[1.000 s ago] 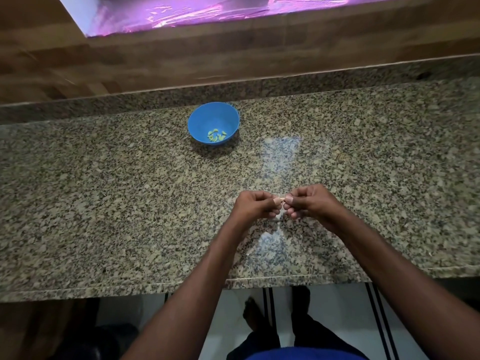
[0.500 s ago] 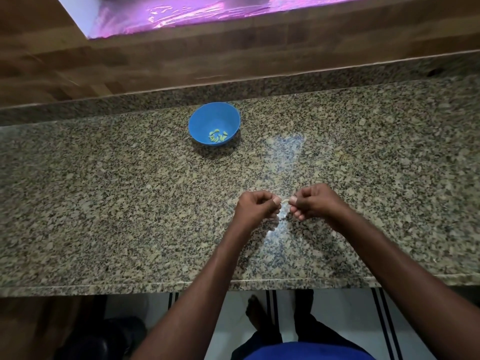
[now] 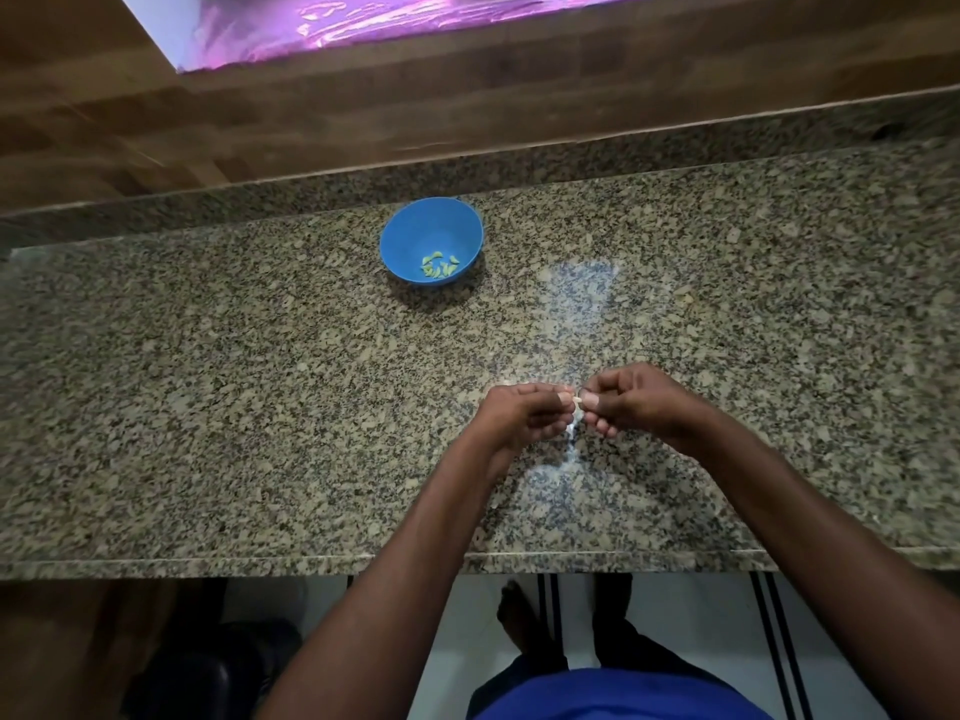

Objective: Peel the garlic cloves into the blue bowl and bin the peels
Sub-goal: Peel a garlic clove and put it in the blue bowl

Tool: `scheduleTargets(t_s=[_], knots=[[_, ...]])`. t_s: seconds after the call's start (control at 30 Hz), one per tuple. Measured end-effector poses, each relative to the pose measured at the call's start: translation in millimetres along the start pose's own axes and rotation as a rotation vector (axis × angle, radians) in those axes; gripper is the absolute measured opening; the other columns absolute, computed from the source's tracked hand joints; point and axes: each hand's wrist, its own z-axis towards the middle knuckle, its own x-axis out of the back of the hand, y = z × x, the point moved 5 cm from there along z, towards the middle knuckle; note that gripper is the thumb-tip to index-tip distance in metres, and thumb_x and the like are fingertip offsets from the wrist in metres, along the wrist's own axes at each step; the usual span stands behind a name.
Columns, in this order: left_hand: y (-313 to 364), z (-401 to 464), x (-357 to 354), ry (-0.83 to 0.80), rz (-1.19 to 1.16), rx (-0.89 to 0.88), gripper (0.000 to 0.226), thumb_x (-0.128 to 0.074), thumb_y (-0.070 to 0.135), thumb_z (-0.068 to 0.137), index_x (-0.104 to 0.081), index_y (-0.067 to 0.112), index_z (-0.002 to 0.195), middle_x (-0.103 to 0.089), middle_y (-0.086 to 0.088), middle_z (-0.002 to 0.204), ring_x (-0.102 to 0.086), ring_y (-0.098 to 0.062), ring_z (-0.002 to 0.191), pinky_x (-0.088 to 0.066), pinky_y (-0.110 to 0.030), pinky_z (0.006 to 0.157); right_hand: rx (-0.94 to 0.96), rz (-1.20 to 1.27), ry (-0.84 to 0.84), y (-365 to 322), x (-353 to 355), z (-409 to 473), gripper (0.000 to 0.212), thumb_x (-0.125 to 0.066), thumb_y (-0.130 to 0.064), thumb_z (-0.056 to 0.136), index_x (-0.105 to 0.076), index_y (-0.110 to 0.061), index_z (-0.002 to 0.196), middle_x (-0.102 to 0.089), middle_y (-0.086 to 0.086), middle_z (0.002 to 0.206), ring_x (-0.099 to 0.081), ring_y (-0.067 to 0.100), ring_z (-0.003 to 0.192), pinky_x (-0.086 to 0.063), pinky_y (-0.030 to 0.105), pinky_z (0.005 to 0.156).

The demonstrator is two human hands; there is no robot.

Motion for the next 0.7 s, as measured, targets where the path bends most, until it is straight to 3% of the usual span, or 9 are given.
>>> scheduleTargets(t_s=[0.13,0.33,0.4,0.5,0.7], knots=[[1,-1,-4,-0.006,-0.033,0.068,0.007,-0.066,-0.004,0.093,-0.069,-0.006,0.098,-0.074,-0.013,0.081,-0.07,-0.018,0.07,-0.061,-0.024,0.069,0.047,-0.123,0.016,-10,5,-1,0.008,-0.063,0.0,0.096,-0.067,0.006,0.098,-0.07,0.017,0.079,-0.064,0.017,0.062,-0.053,0.025,0.055],[-2,5,-2,0.125,0.03,0.061,0.007,-0.071,-0.001,0.091,-0.07,-0.006,0.096,-0.073,-0.013,0.078,-0.069,-0.019,0.065,-0.061,-0.023,0.065,0.152,-0.678,0.315,-26,-4,-2,0.01,-0.071,-0.007,0.093,-0.067,-0.012,0.085,-0.066,0.002,0.079,-0.061,0.014,0.066,-0.045,0.022,0.053],[2,7,0,0.168,0.041,0.019,0.006,-0.071,-0.001,0.091,-0.071,-0.005,0.094,-0.073,-0.013,0.079,-0.069,-0.018,0.065,-0.061,-0.023,0.064,0.193,-0.709,0.352,-26,-4,-3,0.012,-0.071,-0.008,0.092,-0.066,-0.014,0.082,-0.065,0.0,0.077,-0.062,0.014,0.066,-0.047,0.024,0.054],[9,8,1,0.122,0.002,-0.033,0.006,-0.07,0.0,0.092,-0.071,-0.002,0.097,-0.073,-0.01,0.081,-0.069,-0.016,0.069,-0.061,-0.024,0.07,0.169,-0.563,0.329,-18,6,-1,0.016,-0.067,-0.006,0.094,-0.066,-0.01,0.078,-0.068,0.004,0.071,-0.063,0.012,0.057,-0.057,0.032,0.056],[8,8,-4,0.039,-0.006,-0.054,0.012,-0.067,0.0,0.094,-0.071,-0.001,0.105,-0.075,-0.008,0.084,-0.07,-0.015,0.076,-0.06,-0.027,0.08,0.124,-0.74,0.368,-9,11,1,0.017,-0.067,-0.018,0.096,-0.071,-0.014,0.08,-0.069,-0.002,0.071,-0.061,0.011,0.057,-0.044,0.019,0.053]])
